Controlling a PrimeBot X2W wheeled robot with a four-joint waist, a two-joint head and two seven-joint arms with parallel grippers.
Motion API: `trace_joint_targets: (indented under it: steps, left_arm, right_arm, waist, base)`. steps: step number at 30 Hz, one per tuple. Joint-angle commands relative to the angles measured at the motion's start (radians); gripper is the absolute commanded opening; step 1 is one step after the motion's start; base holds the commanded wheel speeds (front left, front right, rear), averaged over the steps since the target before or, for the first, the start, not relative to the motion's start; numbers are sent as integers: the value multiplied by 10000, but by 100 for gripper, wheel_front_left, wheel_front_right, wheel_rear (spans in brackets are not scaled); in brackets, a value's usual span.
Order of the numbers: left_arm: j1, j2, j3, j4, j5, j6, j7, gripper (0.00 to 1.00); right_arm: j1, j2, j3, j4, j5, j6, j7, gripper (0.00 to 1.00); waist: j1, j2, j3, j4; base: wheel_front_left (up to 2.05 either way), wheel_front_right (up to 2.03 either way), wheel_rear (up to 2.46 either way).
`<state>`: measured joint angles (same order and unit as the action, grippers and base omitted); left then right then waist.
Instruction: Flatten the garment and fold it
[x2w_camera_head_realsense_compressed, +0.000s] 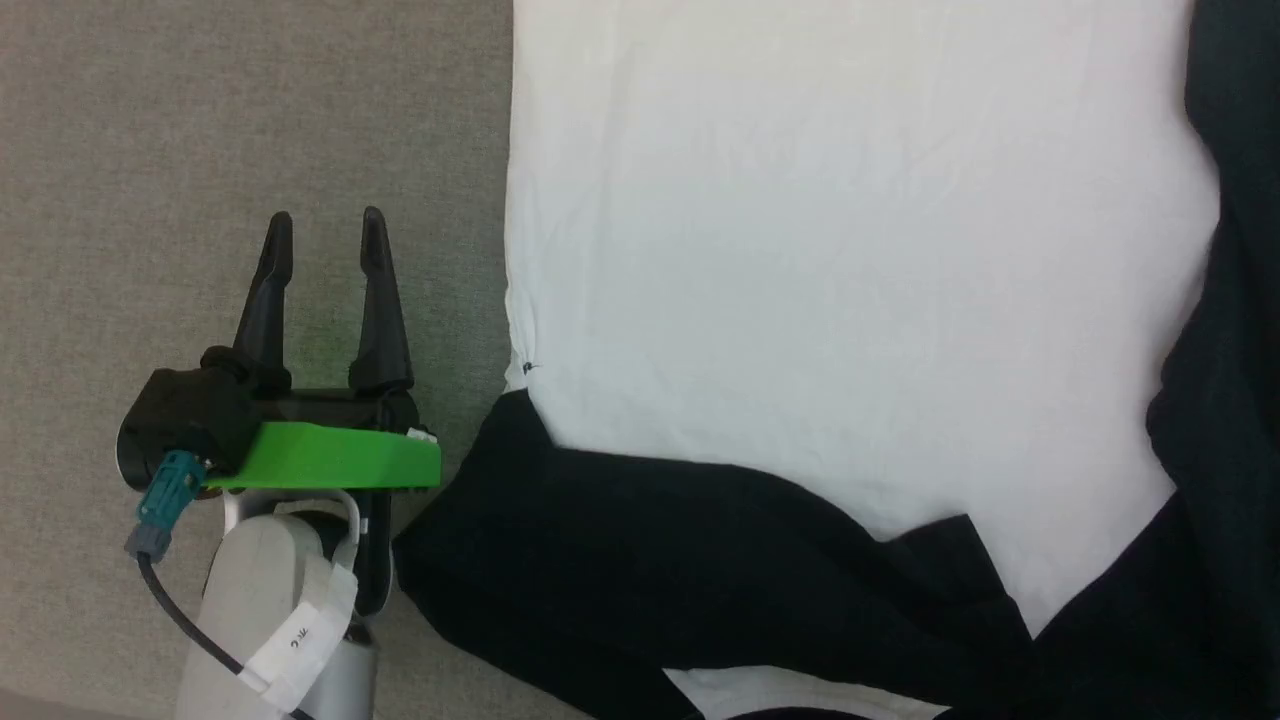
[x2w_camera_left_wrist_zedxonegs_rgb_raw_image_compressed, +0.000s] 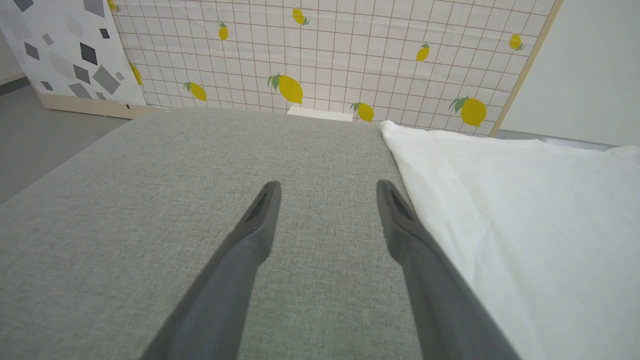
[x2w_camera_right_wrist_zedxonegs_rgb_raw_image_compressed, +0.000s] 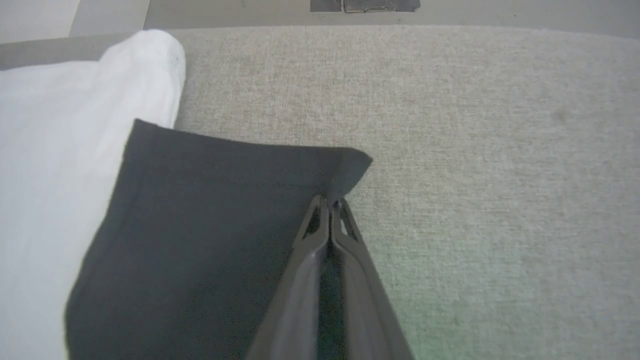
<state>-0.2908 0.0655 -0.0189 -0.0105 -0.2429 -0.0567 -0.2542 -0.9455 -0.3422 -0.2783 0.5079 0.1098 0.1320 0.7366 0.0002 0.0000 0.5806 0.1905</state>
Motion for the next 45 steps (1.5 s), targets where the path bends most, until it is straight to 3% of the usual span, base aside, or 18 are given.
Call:
trace_joint_targets:
  steps: [1,6,13,22,27,35,40,45]
  left_arm:
    - [53,-64,64,62,130,-65,-75,100]
    - [430,-94,292,366,265,-187,-76,100]
    - [1263,50,722,631,486,-302,-76,100]
    - [2413,135,880,669,514,-379,-76,100]
    - [2634,176,872,672,468,-390,-76,100]
    - [2650,246,738,644,444,-393,2,100]
    - [2558,242,606,662,425,-393,17,100]
    - [2460,288,571,717,391,-380,14,100]
  right_arm:
    - [429,-144,-54,-84,90,-13,-314,0]
    - [1581,-498,-546,-854,340,-13,-1423,0]
    - [4127,-674,-1611,-2787,275,-13,-1858,0]
    - [7041,380,-3200,-6567,266,-13,-1262,0]
    - [8036,846,-2959,-8225,550,-13,-838,0]
    - [8751,989,-681,-10791,899,-13,-262,0]
    - [8500,588,1952,-11678,787,-13,106,0]
    - [7711,203,4950,-11640,763,-13,202,0]
  waist:
    - [-2,0,-311,-101]
    - [-2,0,-1162,-363]
    - [-2,0,-2578,-954]
    - [-2,0,-3917,-1463]
    - [-2,0,-4192,-1526]
    - [-2,0,-4265,-1480]
    - [-2,0,-4132,-1383]
    - [-2,0,-4062,-1268]
  base:
    - [0,0,0]
    - [0,0,0]
    - [0,0,0]
    - [0,0,0]
    - [0,0,0]
    - [0,0,0]
    - [0,0,0]
    - [0,0,0]
